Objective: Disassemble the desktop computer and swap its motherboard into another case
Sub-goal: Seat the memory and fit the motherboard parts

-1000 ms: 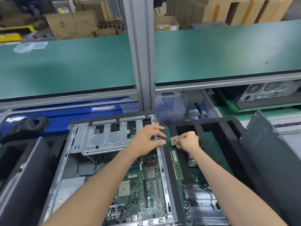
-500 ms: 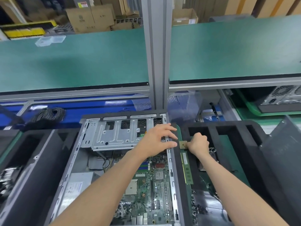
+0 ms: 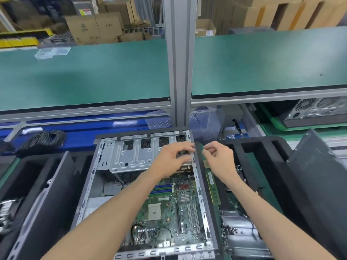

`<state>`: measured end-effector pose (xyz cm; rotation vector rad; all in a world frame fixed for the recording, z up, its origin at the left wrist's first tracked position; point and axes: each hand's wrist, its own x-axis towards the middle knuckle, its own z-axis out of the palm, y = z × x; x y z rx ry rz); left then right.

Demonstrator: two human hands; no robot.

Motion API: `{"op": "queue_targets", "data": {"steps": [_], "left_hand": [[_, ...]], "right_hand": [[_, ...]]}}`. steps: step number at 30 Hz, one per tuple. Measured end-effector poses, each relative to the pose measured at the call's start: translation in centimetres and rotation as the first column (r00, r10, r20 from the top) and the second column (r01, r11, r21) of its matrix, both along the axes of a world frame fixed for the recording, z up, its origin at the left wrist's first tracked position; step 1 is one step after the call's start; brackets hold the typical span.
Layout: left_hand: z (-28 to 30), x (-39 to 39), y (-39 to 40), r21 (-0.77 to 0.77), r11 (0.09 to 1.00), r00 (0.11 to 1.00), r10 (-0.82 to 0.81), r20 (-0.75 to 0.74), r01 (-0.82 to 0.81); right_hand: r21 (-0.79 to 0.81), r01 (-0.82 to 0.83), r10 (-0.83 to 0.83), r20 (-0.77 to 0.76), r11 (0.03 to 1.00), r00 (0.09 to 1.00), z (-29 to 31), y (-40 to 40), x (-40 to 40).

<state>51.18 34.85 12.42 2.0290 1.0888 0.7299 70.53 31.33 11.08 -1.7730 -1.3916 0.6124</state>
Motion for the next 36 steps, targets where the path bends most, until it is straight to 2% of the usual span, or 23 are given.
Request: {"op": "queue_targets", "data": {"steps": [5, 9, 17, 20, 22, 24, 26, 28, 29, 33, 36], "left_hand": [[-1.0, -3.5, -1.7, 0.297, 0.955, 0.999, 0.008, -0.044, 0.006], [-1.8, -6.0, -2.7, 0.387, 0.921, 0.997, -0.011, -0.082, 0.042], [-2.0, -8.4, -3.8, 0.373, 0.919, 0.988, -0.090, -0.124, 0.130], [-2.0, -8.9, -4.3, 0.345, 0.923, 0.974, -0.107, -0.198, 0.172], [-2.6, -9.1, -4.5, 0.263, 0.941, 0.939, -0.124, -0.320, 0.213], [-3.4, -9.1, -4.5, 0.145, 0.961, 0.872, -0.141, -0.468, 0.234], [-4.4, -8.9, -4.4, 0.025, 0.972, 0.801, -0.177, -0.571, 0.233], [-5.4, -8.4, -4.3, -0.075, 0.968, 0.758, -0.235, -0.608, 0.240], [-5.8, -8.0, -4.2, -0.105, 0.964, 0.744, -0.257, -0.617, 0.246], [-7.4, -5.7, -3.8, -0.134, 0.968, 0.691, -0.244, -0.680, 0.211], [-8.5, -4.3, -3.4, -0.142, 0.980, 0.739, -0.197, -0.644, 0.138]], "right_hand": [[0.075, -0.016, 0.016, -0.005, 0.997, 1.000, 0.6, -2.0, -1.8], [0.090, -0.019, 0.014, 0.055, 0.996, 0.998, 0.6, -3.2, -3.3], [0.047, -0.050, 0.033, 0.314, 0.998, 0.949, 1.6, -5.6, -6.2], [0.080, -0.161, 0.091, 0.551, 0.984, 0.830, 1.5, -6.8, -7.7], [0.031, -0.151, 0.094, 0.656, 0.988, 0.749, 1.2, -7.2, -8.2], [-0.058, -0.054, 0.079, 0.611, 0.997, 0.788, 0.8, -7.1, -8.1], [-0.223, 0.020, 0.077, 0.418, 0.975, 0.905, 0.6, -6.7, -7.8], [-0.404, 0.031, 0.078, 0.252, 0.914, 0.965, 0.7, -6.2, -7.5], [-0.442, 0.030, 0.075, 0.219, 0.897, 0.973, 0.7, -6.1, -7.4], [-0.445, 0.013, 0.063, 0.155, 0.895, 0.986, 0.5, -5.9, -7.2], [-0.434, 0.003, 0.063, 0.137, 0.901, 0.989, 0.4, -5.9, -7.3]]}}
